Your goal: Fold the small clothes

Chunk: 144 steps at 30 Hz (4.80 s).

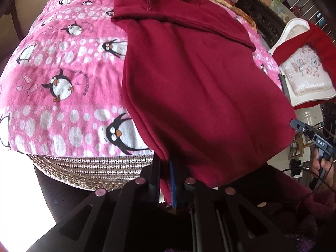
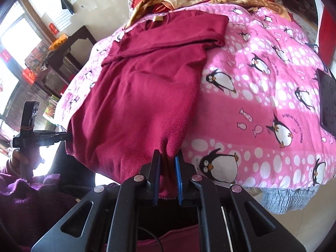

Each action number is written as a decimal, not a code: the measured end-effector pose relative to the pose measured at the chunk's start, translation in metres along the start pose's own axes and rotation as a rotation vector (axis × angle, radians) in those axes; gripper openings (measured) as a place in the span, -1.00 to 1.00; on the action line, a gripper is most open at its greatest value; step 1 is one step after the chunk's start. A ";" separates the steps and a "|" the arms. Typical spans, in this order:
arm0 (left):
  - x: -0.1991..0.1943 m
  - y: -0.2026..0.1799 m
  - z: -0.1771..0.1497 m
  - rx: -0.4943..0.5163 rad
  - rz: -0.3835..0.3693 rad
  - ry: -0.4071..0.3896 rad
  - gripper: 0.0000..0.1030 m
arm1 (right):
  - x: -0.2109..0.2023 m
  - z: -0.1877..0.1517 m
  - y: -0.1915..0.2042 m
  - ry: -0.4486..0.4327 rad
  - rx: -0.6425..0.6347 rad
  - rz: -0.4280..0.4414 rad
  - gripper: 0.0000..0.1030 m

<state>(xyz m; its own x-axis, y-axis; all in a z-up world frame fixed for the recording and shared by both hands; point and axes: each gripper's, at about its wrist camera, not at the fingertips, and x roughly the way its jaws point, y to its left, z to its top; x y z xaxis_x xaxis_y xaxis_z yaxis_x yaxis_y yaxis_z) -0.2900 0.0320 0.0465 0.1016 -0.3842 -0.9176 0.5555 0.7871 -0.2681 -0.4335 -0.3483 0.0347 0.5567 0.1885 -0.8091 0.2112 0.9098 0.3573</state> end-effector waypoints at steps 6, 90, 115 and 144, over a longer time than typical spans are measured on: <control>-0.026 -0.002 0.016 0.000 -0.014 -0.102 -0.86 | -0.015 0.016 0.002 -0.058 0.022 0.068 -1.00; 0.066 0.063 0.317 -0.134 0.216 -0.273 -0.75 | 0.135 0.307 -0.082 -0.138 0.208 -0.093 -0.96; 0.080 0.078 0.342 -0.216 0.226 -0.277 0.40 | 0.149 0.349 -0.049 -0.246 0.057 -0.174 -0.75; 0.049 0.068 0.191 -0.087 0.057 -0.188 0.41 | 0.111 0.183 -0.067 -0.054 0.130 -0.040 -0.70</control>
<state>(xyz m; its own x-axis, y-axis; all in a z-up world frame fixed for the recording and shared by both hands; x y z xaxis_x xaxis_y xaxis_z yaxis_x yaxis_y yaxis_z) -0.0894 -0.0252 0.0396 0.2874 -0.4148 -0.8633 0.4721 0.8456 -0.2492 -0.2390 -0.4564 0.0066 0.5870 0.1296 -0.7992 0.3346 0.8601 0.3852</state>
